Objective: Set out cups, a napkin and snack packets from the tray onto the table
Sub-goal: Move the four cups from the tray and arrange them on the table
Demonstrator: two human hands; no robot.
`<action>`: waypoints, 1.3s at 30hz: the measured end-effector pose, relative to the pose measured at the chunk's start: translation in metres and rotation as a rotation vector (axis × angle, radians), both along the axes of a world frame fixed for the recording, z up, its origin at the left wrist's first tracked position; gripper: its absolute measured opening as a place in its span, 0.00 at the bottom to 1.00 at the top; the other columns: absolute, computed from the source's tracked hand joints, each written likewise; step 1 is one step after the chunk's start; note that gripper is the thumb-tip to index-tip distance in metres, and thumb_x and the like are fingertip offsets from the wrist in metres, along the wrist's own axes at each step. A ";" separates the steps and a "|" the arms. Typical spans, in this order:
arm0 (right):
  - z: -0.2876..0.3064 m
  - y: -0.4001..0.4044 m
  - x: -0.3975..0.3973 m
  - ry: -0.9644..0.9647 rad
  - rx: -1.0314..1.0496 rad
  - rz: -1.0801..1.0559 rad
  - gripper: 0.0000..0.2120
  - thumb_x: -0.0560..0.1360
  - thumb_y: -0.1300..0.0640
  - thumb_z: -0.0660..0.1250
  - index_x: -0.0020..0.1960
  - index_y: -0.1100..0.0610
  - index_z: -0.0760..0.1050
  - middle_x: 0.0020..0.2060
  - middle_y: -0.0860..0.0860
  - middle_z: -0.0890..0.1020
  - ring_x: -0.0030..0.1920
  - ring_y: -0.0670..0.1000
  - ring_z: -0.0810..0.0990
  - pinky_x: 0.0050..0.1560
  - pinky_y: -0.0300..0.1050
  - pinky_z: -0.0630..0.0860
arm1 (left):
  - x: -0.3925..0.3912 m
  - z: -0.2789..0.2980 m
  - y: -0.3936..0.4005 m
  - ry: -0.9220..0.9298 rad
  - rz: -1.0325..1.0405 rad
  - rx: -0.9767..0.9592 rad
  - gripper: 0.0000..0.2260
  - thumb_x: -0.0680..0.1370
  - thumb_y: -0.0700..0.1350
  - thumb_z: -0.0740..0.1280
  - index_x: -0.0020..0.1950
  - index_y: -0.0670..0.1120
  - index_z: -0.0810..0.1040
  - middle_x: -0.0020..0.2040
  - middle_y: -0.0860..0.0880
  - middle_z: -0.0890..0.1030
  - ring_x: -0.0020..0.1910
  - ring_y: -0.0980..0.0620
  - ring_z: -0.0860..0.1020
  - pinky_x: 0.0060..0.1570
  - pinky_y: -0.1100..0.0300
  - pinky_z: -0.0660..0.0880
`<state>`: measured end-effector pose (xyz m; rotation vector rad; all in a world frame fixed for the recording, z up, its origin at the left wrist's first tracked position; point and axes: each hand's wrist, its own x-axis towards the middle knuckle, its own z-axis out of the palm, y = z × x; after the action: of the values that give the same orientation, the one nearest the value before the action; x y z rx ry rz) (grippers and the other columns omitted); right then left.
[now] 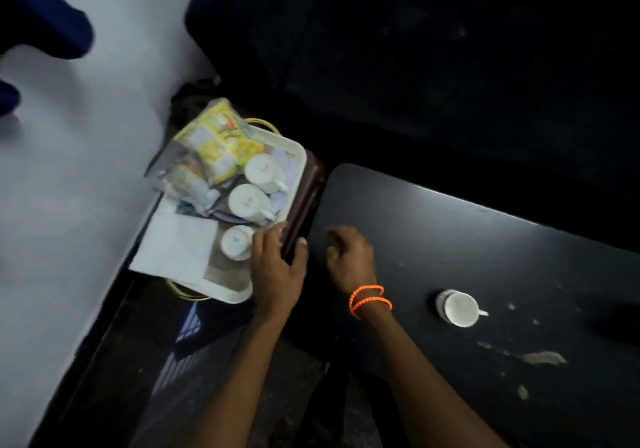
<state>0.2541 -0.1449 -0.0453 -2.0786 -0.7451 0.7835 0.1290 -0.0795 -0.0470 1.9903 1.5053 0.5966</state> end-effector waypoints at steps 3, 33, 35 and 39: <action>0.007 0.047 -0.041 0.074 0.047 0.124 0.20 0.70 0.69 0.65 0.60 0.61 0.82 0.54 0.58 0.85 0.55 0.59 0.84 0.58 0.49 0.79 | -0.038 0.006 0.047 0.071 0.286 0.025 0.16 0.80 0.50 0.70 0.65 0.43 0.79 0.58 0.40 0.75 0.59 0.39 0.76 0.59 0.48 0.73; -0.011 -0.049 0.035 0.554 0.089 -0.022 0.38 0.65 0.74 0.78 0.69 0.53 0.70 0.60 0.49 0.81 0.57 0.40 0.83 0.57 0.36 0.79 | 0.015 0.005 0.004 -0.409 -0.277 -0.884 0.32 0.61 0.30 0.80 0.63 0.49 0.81 0.61 0.46 0.85 0.59 0.53 0.82 0.60 0.53 0.80; -0.013 -0.074 0.048 0.392 -0.018 -0.026 0.37 0.65 0.71 0.80 0.70 0.56 0.71 0.59 0.50 0.81 0.57 0.46 0.82 0.60 0.42 0.79 | 0.037 -0.005 -0.020 -0.313 -0.333 -0.787 0.32 0.59 0.30 0.78 0.61 0.48 0.81 0.61 0.45 0.83 0.59 0.51 0.82 0.62 0.51 0.80; -0.020 -0.113 0.079 0.170 -0.261 0.047 0.35 0.67 0.64 0.79 0.72 0.57 0.72 0.61 0.57 0.83 0.61 0.58 0.82 0.64 0.57 0.78 | 0.074 -0.030 -0.082 -0.152 -0.381 -0.609 0.28 0.58 0.34 0.81 0.54 0.50 0.78 0.55 0.50 0.80 0.54 0.49 0.81 0.55 0.50 0.79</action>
<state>0.3333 -0.2583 -0.0650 -2.1949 -0.6267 1.1198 0.2031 -0.1614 -0.0772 1.6380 1.0134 0.1011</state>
